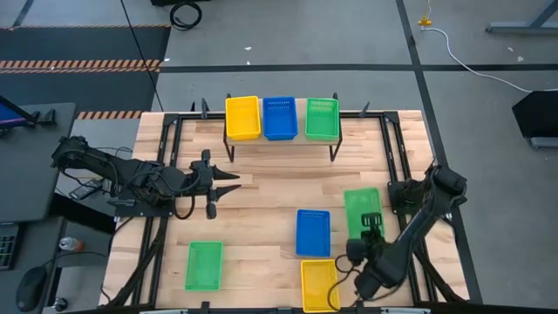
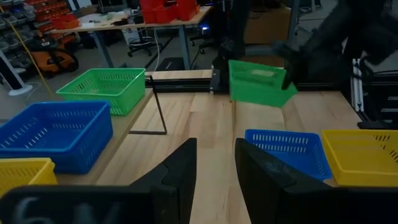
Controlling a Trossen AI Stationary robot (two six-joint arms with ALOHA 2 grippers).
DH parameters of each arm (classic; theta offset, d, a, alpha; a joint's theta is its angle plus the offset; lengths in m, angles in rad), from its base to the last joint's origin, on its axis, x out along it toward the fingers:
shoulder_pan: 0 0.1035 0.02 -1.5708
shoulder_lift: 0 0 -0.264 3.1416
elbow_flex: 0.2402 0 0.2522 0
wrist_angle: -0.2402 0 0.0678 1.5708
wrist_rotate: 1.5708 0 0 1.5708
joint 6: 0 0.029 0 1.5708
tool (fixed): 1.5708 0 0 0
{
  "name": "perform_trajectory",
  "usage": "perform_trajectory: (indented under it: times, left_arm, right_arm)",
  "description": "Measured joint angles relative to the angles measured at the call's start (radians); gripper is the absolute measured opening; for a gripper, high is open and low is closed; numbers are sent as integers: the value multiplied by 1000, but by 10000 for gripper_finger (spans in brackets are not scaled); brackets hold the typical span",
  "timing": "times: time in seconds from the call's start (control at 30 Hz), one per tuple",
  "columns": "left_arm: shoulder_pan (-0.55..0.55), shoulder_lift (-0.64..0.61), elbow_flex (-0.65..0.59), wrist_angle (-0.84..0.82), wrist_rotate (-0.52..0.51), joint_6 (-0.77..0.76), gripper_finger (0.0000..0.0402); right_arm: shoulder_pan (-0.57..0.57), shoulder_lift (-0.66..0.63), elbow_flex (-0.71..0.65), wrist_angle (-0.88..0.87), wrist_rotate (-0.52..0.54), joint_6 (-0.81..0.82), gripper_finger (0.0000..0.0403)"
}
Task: Stack baskets on shelf by color
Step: Stack the right green basket on the other green basket on the shelf
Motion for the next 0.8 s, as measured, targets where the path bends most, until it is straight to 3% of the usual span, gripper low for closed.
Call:
perform_trajectory:
  times: [0.23, 0.47, 0.8]
  left_arm:
    - [0, 0, 0, 0, 0, 0, 117]
    - [0, 0, 1, -1, 0, 1, 117]
    - [0, 0, 1, 0, -1, 3, 117]
  right_arm:
    - [-188, -134, 78, -23, 193, -179, 11]
    - [-443, -237, 114, -13, 297, -462, 11]
    - [-737, -293, 272, 201, 329, -941, 11]
